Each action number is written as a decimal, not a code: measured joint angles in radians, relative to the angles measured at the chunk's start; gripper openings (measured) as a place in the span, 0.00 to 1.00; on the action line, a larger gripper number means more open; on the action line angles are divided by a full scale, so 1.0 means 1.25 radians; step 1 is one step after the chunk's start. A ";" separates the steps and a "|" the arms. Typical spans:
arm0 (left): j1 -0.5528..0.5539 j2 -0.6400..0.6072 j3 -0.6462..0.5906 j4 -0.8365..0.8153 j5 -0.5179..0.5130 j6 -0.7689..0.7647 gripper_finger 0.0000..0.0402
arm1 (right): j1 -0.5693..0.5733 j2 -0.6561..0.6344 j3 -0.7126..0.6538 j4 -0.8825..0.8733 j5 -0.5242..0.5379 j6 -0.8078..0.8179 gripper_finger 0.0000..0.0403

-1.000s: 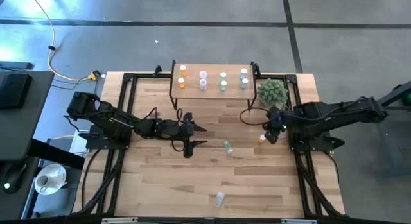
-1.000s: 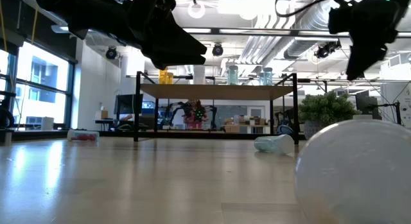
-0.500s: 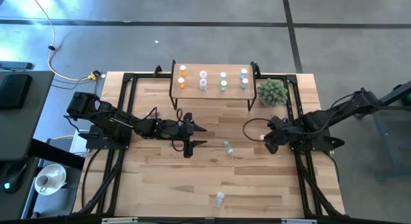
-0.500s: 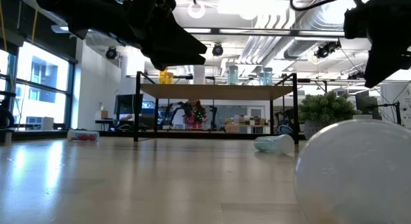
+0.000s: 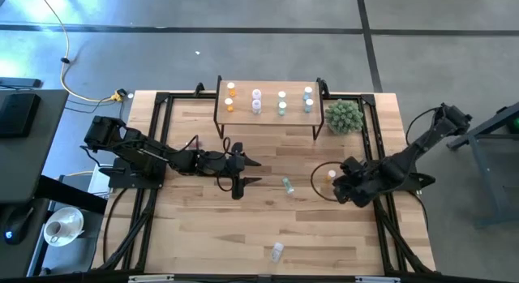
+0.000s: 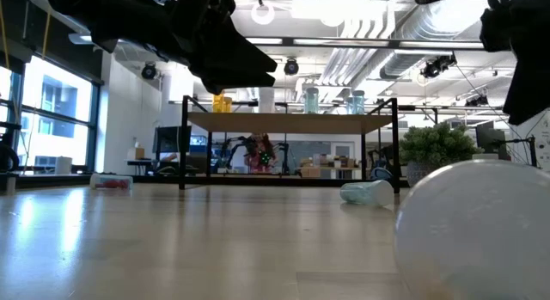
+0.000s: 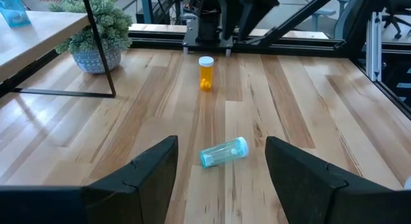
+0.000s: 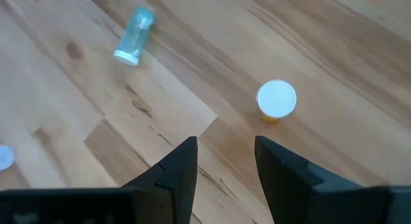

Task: Pick and place medicine bottles onto shelf by color
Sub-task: Put the orange pill bottle on the shelf and aligned with the other orange pill bottles

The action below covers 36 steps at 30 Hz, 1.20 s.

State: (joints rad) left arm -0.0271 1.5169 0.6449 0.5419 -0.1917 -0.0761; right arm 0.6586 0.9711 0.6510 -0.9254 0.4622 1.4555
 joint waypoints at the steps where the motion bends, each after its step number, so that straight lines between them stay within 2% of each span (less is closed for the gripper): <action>1: 0.000 0.000 0.000 0.000 0.000 0.000 0.56 | 0.008 0.016 0.000 0.001 0.005 0.020 0.36; 12: 0.000 0.000 0.000 0.000 0.000 0.000 0.56 | 0.060 0.181 0.000 0.027 0.009 0.129 0.36; 25: 0.000 0.000 0.000 -0.001 -0.001 0.001 0.56 | 0.063 0.305 0.000 0.086 0.032 0.129 0.38; 32: 0.000 0.000 0.000 -0.002 -0.001 0.001 0.56 | 0.063 0.380 0.000 0.090 0.112 0.187 0.46; 36: 0.000 0.000 0.000 -0.003 -0.001 0.001 0.56 | 0.063 0.416 0.000 0.090 0.144 0.239 0.47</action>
State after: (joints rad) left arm -0.0269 1.5169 0.6449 0.5386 -0.1928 -0.0748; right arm 0.7367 1.4914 0.6510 -0.8132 0.6421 1.7545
